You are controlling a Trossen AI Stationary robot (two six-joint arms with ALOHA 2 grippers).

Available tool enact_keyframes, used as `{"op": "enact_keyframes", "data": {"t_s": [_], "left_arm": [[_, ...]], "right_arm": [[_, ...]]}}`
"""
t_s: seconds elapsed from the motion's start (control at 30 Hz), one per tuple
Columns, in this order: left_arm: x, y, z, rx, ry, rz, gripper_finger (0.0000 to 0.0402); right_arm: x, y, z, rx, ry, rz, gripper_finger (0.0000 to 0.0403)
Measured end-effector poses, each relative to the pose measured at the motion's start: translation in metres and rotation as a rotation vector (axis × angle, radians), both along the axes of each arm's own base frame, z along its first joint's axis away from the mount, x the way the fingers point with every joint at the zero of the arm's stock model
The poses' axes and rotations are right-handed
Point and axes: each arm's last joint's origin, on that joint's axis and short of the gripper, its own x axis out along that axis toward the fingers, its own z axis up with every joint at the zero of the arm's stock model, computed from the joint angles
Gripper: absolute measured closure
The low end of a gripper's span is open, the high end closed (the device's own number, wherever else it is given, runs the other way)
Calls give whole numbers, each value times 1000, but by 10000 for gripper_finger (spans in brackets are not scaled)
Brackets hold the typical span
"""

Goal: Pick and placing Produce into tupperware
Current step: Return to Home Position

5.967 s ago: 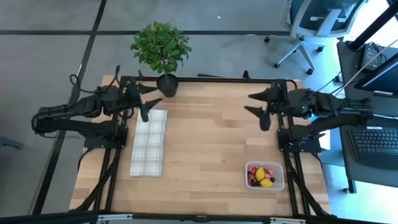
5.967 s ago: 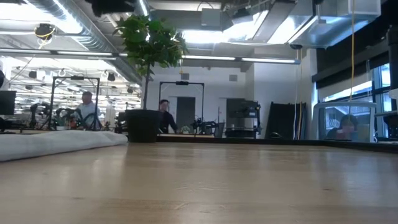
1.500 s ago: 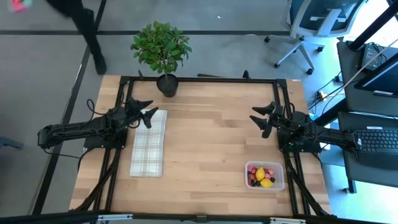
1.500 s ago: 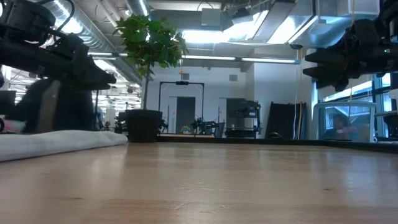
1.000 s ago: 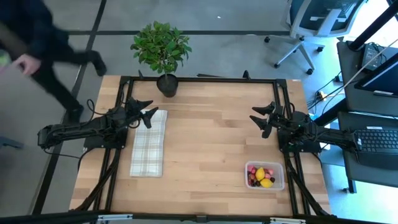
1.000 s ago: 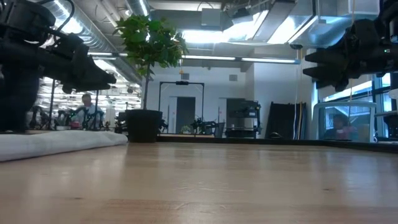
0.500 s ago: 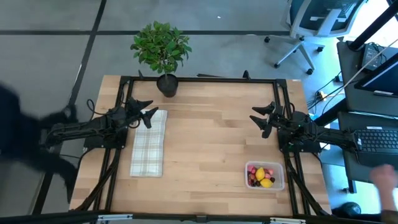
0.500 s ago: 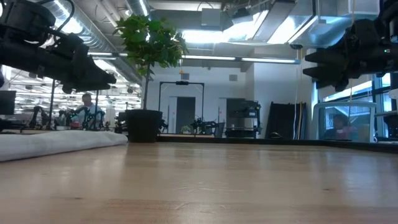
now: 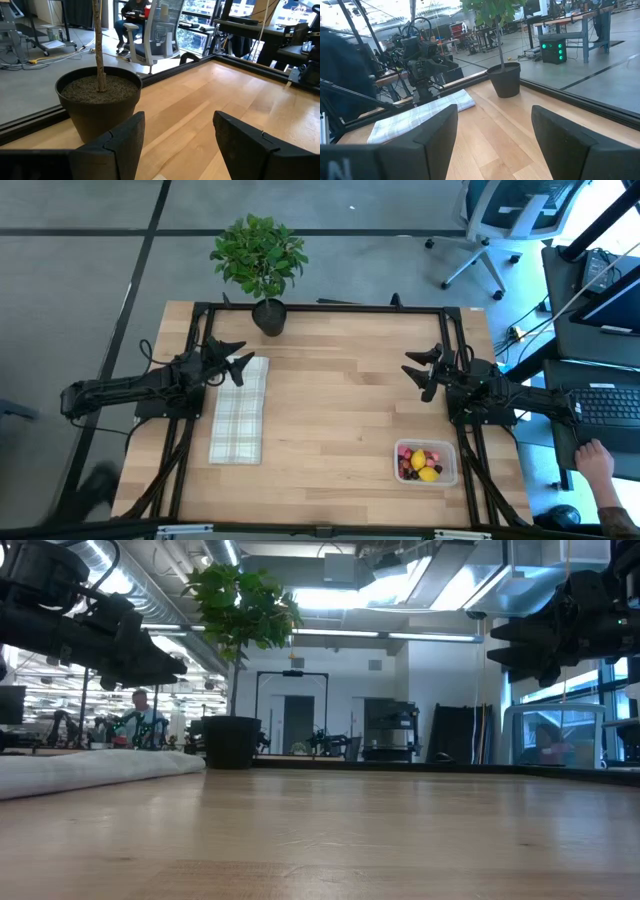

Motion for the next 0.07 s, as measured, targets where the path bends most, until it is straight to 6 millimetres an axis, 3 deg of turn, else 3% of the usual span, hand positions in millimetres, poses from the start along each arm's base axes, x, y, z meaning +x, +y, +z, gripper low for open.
{"op": "enact_keyframes", "data": {"t_s": [0.07], "left_arm": [[0,0,0,0,0,0,174]], "right_arm": [[0,0,0,-2,0,0,148]]}}
